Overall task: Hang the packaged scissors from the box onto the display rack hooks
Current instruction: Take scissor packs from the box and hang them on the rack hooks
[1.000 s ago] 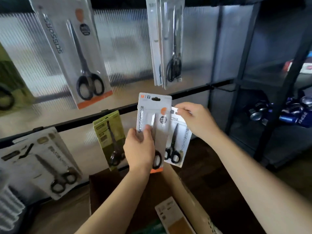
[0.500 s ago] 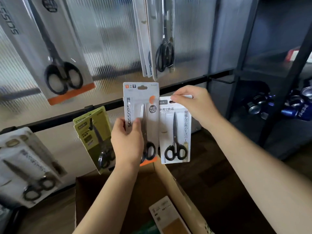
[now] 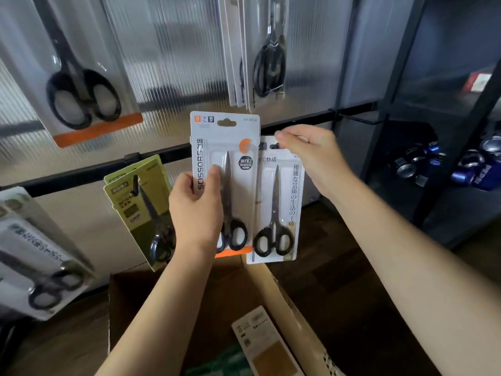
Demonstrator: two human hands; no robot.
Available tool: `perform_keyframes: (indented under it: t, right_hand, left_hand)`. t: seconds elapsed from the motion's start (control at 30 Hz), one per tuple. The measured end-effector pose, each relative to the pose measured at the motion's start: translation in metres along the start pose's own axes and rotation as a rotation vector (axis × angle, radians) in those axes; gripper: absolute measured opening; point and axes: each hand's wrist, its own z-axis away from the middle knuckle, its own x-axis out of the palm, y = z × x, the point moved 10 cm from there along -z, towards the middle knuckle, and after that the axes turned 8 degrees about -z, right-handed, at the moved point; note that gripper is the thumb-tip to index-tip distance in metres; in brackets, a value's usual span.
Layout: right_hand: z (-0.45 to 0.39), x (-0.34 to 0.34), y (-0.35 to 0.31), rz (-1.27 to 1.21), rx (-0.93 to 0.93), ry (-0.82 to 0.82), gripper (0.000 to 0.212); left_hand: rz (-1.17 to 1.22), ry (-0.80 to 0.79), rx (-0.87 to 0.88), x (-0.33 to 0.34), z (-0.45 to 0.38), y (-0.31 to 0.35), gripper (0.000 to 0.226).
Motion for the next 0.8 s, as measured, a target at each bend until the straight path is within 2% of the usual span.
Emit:
perform_keyframes:
  t: [0.23, 0.37, 0.53, 0.57, 0.63, 0.8]
  right_hand:
    - [-0.014, 0.014, 0.023, 0.030, 0.052, -0.022, 0.009]
    - [-0.025, 0.023, 0.028, 0.003, 0.065, 0.003, 0.009]
    - [-0.037, 0.029, 0.042, 0.000, 0.082, 0.060, 0.008]
    - [-0.038, 0.029, 0.044, -0.008, 0.082, 0.066, 0.005]
    - [-0.037, 0.024, 0.046, -0.038, 0.078, 0.090, 0.013]
    - [-0.021, -0.006, 0.057, 0.071, 0.047, 0.138, 0.023]
  left_hand:
    - [0.006, -0.063, -0.034, 0.007, 0.001, -0.008, 0.029]
    - [-0.050, -0.061, -0.045, 0.011, -0.001, -0.014, 0.017]
    - [-0.048, -0.057, -0.064, 0.012, -0.001, -0.019, 0.016]
    - [-0.046, -0.064, -0.065, 0.013, 0.000, -0.019, 0.016]
    - [-0.059, -0.079, -0.050, 0.016, 0.002, -0.017, 0.020]
    - [-0.086, -0.106, -0.017, 0.031, 0.014, -0.011, 0.031]
